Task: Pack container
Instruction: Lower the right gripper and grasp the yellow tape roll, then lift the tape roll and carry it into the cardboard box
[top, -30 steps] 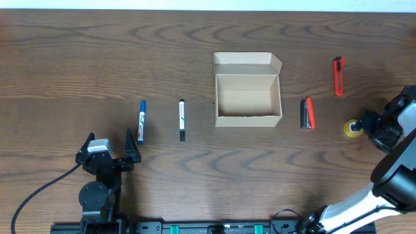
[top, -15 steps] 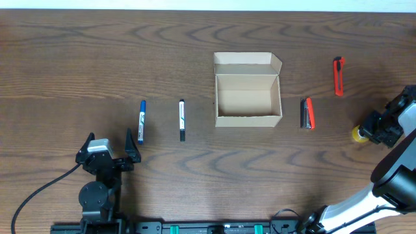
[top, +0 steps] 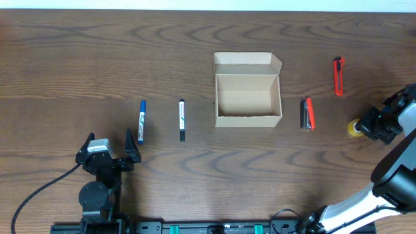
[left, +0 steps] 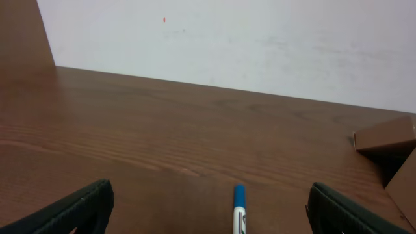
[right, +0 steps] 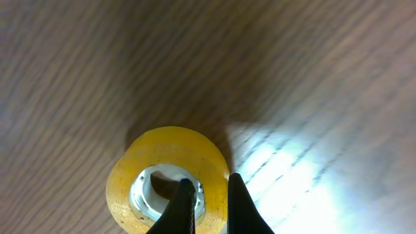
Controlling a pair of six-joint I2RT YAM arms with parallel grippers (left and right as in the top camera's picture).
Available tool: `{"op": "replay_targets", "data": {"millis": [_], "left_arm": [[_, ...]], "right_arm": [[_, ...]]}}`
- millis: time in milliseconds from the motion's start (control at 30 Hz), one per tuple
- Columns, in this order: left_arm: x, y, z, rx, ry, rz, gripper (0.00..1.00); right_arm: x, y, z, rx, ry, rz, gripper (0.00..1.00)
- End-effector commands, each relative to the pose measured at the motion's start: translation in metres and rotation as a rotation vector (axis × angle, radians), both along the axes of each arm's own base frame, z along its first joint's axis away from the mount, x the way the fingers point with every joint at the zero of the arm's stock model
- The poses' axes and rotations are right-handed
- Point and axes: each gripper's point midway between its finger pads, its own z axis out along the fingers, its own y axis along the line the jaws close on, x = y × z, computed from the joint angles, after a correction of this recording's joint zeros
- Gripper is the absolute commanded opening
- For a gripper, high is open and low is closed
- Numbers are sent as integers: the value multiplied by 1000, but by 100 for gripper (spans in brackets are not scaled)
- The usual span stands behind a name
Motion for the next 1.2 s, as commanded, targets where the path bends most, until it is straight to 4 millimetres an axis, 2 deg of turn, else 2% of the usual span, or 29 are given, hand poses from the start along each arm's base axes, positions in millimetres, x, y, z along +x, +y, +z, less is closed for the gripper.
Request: {"op": "replay_targets", "data": {"millis": [0,100,200,267,367,433,500,633,733,800,867,967,1067,1167], "left_arm": [[-2,3,-17,-9,56,18,95],[-2,3,-17,-9,56,18,95],[-2,3,-17,-9,56,19,95],[-2,3,-17,-9,56,18,95],[-2,3,-17,-9,56,18,95],[-2,3,-17,-9,56,18,95],[-2,3,-17,-9,56,18,95],[-2,3,-17,-9,56,18,95],[-2,3,-17,-9,56,18,95],[-2,3,-17,-9,56,18,95],[-2,3,-17,-9,56,19,95],[-2,3,-17,-9,56,19,95],[-2,3,-17,-9,56,18,95],[-2,3,-17,-9,56,19,95]], "right_arm": [[22,9,15,24,-51,59,2],[47,13,49,6,-101,127,1],[80,21,103,-40,-175,206,2],[101,34,144,-71,-236,272,2],[129,72,198,-92,-338,402,2],[142,104,223,-98,-382,486,2],[149,138,236,-96,-404,568,1],[153,229,235,-52,-407,790,1],[147,281,232,-41,-398,923,1],[142,306,230,-48,-387,979,1],[136,326,227,-54,-372,1025,1],[124,351,210,-28,-337,1085,1],[115,364,180,-17,-285,1120,1],[106,368,152,-2,-241,1134,1]]}}
